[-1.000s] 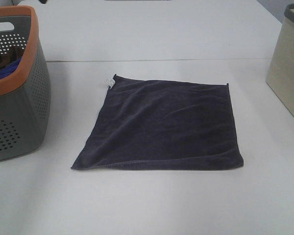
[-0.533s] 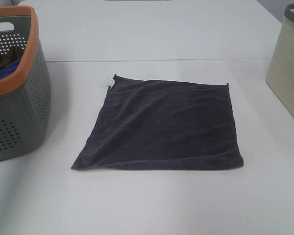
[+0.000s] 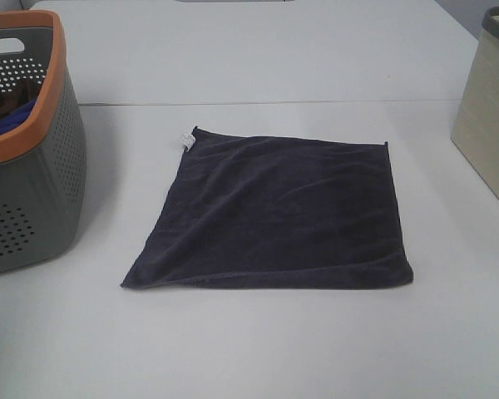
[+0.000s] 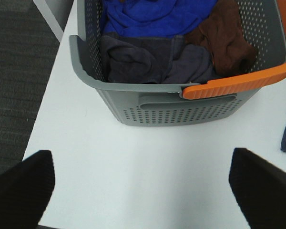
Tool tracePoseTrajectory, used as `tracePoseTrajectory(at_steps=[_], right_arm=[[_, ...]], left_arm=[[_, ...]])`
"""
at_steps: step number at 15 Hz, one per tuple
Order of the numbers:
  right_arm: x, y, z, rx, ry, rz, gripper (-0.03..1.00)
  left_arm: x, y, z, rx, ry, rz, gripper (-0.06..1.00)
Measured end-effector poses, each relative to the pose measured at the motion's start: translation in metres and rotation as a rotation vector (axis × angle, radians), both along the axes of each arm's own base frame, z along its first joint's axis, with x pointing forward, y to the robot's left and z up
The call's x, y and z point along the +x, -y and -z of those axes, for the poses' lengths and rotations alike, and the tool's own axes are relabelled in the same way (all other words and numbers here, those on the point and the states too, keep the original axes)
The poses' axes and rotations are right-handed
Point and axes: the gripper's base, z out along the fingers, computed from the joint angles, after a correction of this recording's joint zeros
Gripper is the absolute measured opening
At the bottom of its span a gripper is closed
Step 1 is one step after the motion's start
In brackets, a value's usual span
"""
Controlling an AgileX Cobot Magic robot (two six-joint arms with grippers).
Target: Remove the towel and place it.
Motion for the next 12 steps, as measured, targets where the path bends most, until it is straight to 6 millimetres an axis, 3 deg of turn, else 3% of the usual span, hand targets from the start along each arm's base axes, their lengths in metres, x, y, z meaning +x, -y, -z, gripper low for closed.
tracePoseTrajectory(at_steps=[4, 7, 10, 12], right_arm=[[-0.043, -0.001, 0.027, -0.019, 0.137, -0.036, 0.91], [-0.071, -0.005, 0.051, 0.026, 0.263, -0.039, 0.91], [-0.067, -0.005, 0.066, 0.073, 0.254, -0.001, 0.89], [-0.061, -0.005, 0.064, 0.074, 0.315, -0.002, 0.87]], left_arm=[[-0.05, -0.009, 0.022, 0.024, 0.135, 0.034, 0.93], [-0.077, -0.008, 0.057, 0.024, 0.196, 0.114, 0.93], [-0.095, 0.003, 0.074, 0.004, 0.26, 0.292, 0.93], [-0.109, 0.009, 0.078, 0.001, 0.326, 0.406, 0.94]])
